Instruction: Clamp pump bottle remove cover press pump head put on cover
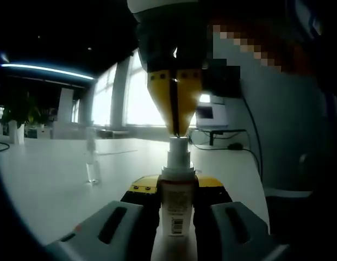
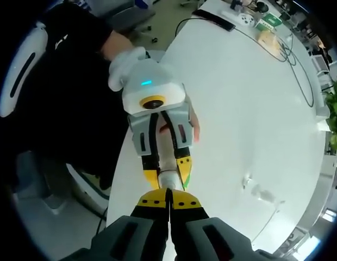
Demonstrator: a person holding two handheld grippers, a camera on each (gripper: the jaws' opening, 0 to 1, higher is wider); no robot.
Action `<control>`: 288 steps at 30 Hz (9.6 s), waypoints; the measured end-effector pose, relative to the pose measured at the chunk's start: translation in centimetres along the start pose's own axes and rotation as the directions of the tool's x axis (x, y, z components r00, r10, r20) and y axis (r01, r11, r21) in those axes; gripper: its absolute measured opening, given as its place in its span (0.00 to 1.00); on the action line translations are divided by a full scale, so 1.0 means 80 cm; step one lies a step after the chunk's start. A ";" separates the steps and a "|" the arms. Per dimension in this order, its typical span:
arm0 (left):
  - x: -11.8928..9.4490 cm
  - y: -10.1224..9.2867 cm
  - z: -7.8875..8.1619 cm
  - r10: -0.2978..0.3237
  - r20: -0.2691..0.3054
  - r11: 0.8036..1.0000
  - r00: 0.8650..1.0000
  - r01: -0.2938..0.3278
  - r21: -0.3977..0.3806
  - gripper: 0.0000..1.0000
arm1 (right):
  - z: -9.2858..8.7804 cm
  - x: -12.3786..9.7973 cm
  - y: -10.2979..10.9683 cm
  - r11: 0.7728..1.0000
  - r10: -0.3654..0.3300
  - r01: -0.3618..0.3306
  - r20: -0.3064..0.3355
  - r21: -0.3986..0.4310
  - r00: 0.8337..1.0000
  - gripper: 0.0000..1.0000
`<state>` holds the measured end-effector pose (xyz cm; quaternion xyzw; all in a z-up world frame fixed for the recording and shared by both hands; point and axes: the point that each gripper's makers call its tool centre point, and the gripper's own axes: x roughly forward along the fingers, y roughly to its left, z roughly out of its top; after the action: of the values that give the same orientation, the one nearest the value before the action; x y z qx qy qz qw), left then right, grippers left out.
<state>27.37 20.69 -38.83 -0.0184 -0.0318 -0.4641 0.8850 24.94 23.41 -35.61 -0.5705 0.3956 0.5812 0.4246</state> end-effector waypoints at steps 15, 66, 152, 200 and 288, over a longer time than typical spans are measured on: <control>0.000 0.000 0.000 0.000 0.000 1.000 1.000 0.000 0.000 0.14 | 0.000 0.000 -0.001 1.000 -0.006 0.006 0.000 0.000 1.000 0.00; -0.001 -0.002 0.001 -0.001 0.001 1.000 1.000 0.001 -0.001 0.14 | 0.000 0.000 -0.001 1.000 -0.004 0.004 -0.016 -0.010 1.000 0.00; 0.000 -0.002 0.001 0.000 0.000 1.000 1.000 0.000 -0.001 0.14 | -0.001 -0.001 -0.002 1.000 -0.005 0.005 -0.013 0.003 1.000 0.00; 0.000 -0.001 0.000 0.000 0.000 1.000 1.000 0.000 -0.002 0.14 | 0.001 -0.001 0.001 1.000 -0.007 0.007 -0.019 0.003 1.000 0.00; 0.000 -0.001 -0.001 -0.002 0.000 1.000 1.000 0.002 -0.001 0.14 | 0.000 0.000 0.000 1.000 -0.006 0.006 -0.031 0.006 0.999 0.00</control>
<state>27.31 20.64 -38.87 -0.0188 -0.0317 -0.4650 0.8845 24.93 23.42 -35.63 -0.5796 0.4020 0.5697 0.4217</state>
